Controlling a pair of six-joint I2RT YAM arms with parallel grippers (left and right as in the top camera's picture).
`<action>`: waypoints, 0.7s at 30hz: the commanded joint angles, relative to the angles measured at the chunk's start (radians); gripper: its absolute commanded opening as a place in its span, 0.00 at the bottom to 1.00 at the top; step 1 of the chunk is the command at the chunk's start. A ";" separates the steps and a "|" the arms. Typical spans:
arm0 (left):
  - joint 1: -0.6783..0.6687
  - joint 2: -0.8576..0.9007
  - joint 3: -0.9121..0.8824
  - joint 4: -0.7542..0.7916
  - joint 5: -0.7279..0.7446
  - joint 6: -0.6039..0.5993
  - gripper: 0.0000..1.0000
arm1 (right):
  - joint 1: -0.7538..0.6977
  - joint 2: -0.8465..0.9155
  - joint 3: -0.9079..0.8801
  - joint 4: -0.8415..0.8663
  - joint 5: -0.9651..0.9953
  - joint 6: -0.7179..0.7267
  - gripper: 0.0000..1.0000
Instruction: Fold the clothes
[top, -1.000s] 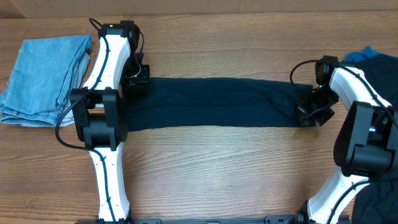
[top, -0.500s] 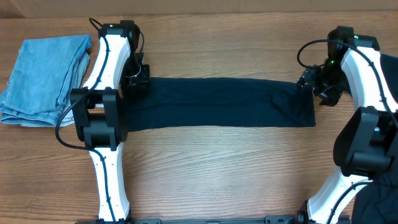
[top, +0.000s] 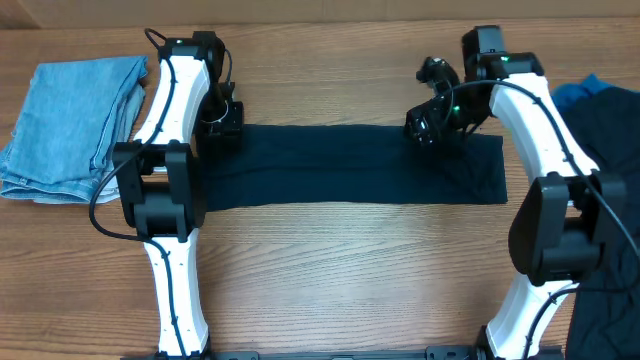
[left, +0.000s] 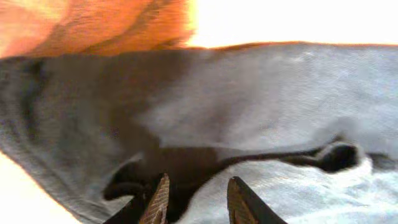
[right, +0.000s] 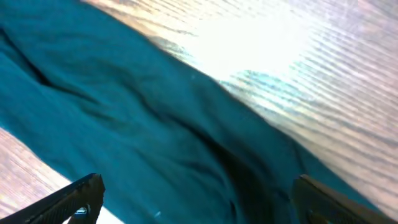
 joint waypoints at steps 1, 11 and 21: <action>-0.031 -0.026 0.170 -0.024 0.056 0.047 0.38 | -0.017 -0.015 -0.002 0.037 0.019 0.047 1.00; -0.437 -0.053 0.289 0.025 -0.043 0.558 0.48 | -0.164 -0.015 -0.002 0.093 0.105 0.263 1.00; -0.493 -0.013 0.073 0.069 0.054 0.753 0.36 | -0.217 -0.015 -0.003 0.092 0.105 0.263 1.00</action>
